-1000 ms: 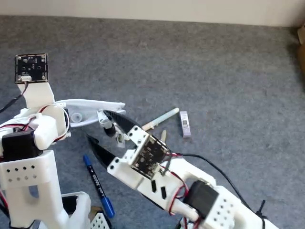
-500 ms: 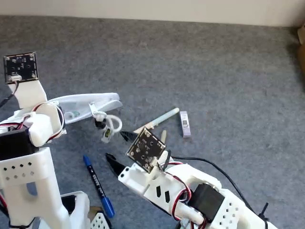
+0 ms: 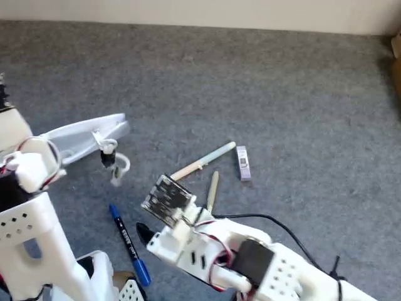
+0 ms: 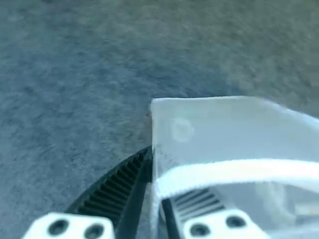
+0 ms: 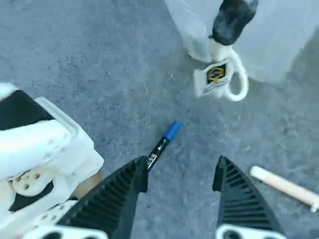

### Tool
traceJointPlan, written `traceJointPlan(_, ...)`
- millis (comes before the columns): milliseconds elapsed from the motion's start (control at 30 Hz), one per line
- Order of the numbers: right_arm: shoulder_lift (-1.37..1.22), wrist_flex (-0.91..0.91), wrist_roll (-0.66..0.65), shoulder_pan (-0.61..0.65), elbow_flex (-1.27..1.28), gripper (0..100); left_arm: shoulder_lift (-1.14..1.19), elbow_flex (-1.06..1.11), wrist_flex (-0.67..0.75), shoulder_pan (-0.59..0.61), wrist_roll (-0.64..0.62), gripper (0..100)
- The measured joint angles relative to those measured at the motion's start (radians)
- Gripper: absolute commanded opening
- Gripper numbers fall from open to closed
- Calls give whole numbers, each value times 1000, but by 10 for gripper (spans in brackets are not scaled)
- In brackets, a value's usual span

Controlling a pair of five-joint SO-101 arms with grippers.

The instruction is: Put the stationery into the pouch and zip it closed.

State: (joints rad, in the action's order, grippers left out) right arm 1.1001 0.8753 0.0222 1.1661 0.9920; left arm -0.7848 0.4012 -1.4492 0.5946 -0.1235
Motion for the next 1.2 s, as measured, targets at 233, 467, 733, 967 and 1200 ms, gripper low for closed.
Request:
traceJointPlan(233, -319, -46, 60, 0, -18, 202, 2, -11, -2, 89, -2, 7)
traceJointPlan(467, -505, -54, 127, 3, -126, 202, 2, -11, -2, 155, -28, 7)
traceJointPlan(733, -723, -54, 293, 3, -273, 202, 2, -11, -2, 232, -28, 7)
traceJointPlan(967, -930, -54, 407, 20, -400, 202, 2, -20, -2, 302, -28, 7)
traceJointPlan(1200, -1105, -57, 453, 60, -516, 202, 2, -26, -2, 308, -28, 7)
